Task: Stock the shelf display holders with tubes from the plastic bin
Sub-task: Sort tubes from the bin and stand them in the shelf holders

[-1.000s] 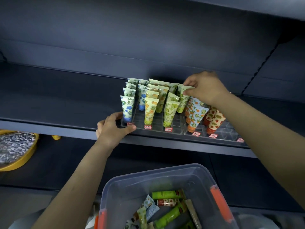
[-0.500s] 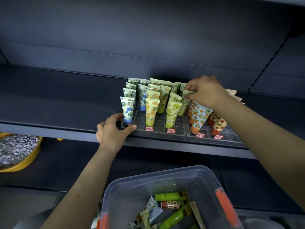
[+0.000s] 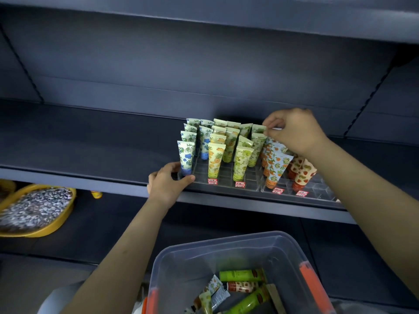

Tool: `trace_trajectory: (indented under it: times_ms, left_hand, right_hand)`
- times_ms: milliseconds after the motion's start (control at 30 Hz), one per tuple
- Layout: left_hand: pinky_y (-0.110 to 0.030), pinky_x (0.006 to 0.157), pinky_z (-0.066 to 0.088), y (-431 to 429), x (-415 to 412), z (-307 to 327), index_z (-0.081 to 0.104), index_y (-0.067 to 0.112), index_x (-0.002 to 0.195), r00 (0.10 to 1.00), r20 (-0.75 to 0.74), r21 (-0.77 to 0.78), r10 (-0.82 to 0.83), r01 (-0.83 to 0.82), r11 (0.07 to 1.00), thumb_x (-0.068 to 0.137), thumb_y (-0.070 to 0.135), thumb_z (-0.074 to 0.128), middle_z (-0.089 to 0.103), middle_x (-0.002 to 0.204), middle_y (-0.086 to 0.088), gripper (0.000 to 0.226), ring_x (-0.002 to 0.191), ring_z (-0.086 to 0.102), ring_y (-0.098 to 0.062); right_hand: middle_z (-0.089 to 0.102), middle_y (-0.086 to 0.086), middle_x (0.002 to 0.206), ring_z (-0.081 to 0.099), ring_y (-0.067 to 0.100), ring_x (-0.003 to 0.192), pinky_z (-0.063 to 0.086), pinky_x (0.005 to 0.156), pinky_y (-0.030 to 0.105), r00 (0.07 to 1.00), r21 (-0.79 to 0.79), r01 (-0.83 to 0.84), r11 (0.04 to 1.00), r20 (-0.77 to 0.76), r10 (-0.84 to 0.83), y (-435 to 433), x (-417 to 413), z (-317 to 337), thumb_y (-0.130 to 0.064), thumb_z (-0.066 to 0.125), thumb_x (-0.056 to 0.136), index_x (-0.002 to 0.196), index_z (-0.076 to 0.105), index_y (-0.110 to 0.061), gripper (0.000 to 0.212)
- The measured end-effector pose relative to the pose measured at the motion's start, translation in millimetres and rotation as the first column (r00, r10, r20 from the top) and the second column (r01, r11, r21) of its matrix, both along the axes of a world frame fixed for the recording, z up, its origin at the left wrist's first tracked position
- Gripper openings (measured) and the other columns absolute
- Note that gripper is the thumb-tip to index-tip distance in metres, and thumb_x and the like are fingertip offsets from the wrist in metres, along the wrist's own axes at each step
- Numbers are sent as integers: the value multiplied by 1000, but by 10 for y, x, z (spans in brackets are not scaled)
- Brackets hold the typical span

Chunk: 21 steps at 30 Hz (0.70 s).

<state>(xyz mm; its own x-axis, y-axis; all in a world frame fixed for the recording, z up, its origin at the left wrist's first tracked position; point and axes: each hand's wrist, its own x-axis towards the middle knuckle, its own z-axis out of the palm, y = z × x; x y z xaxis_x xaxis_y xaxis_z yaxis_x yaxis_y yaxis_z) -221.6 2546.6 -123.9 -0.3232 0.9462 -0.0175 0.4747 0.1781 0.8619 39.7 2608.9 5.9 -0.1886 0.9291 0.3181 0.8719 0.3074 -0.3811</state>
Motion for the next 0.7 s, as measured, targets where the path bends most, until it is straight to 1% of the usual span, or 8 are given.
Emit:
trace_trajectory:
  times_ms: [67,100,167,233,367,500,567,700]
  left_hand:
    - [-40,105,39,-49,-21,34,51,19,131,999,32,20,-32,31,999,80,38,72,57,120,7,58,127,40,-21]
    - [-42,105,39,-95,-18,57,52,17,131,999,7,37,-34,34,999,80,38,72,58,124,3,58,126,42,-23]
    - [-41,105,38,-193,5,107,52,16,131,992,-123,66,-20,28,997,81,39,71,57,127,-2,58,126,41,-26]
    - [-35,104,34,-327,44,149,53,15,131,967,-255,98,-7,33,995,83,38,69,55,130,-3,55,126,39,-27]
    - [-31,103,30,-631,137,225,53,17,130,897,-443,237,6,110,965,86,34,67,55,132,-2,49,126,40,-26]
    - [-34,103,31,-889,240,340,54,16,128,861,-508,348,30,173,921,87,30,66,55,130,-2,45,125,40,-25]
    - [-35,101,34,-1015,308,341,57,14,126,841,-539,402,36,220,889,86,28,67,58,127,-3,44,121,45,-26]
    - [-37,95,41,-1276,446,64,61,12,119,821,-571,402,-19,300,865,83,25,70,62,117,-5,39,111,53,-27]
  right_hand:
    - [70,-3,94,63,19,96,49,93,42,999,18,-21,1000,27,21,-150,-2,51,-22,72,80,98,70,-19,19]
    - [70,-2,96,63,19,97,48,94,44,999,26,-29,999,40,28,-240,-8,67,-24,72,80,99,70,-19,21]
    - [70,-3,102,61,20,101,45,96,44,997,38,-35,999,77,32,-435,-33,84,-28,72,80,103,68,-20,25]
    - [68,-4,106,59,20,104,44,97,41,993,49,-48,998,113,42,-648,-60,62,-31,72,80,106,67,-21,29]
    - [68,-5,107,59,19,104,46,92,35,988,84,-84,993,140,71,-1036,-71,-69,-34,72,79,109,67,-22,33]
    - [68,-4,109,59,19,103,44,88,29,990,84,-87,993,122,77,-1333,-60,-190,-34,73,79,113,66,-22,36]
    - [67,-5,111,57,17,107,45,89,30,993,62,-87,994,90,82,-1502,-33,-282,-34,73,79,114,65,-22,38]
    - [66,-4,111,56,14,107,47,91,32,996,-33,-86,996,-33,85,-1810,76,-738,-31,74,79,114,65,-21,37]
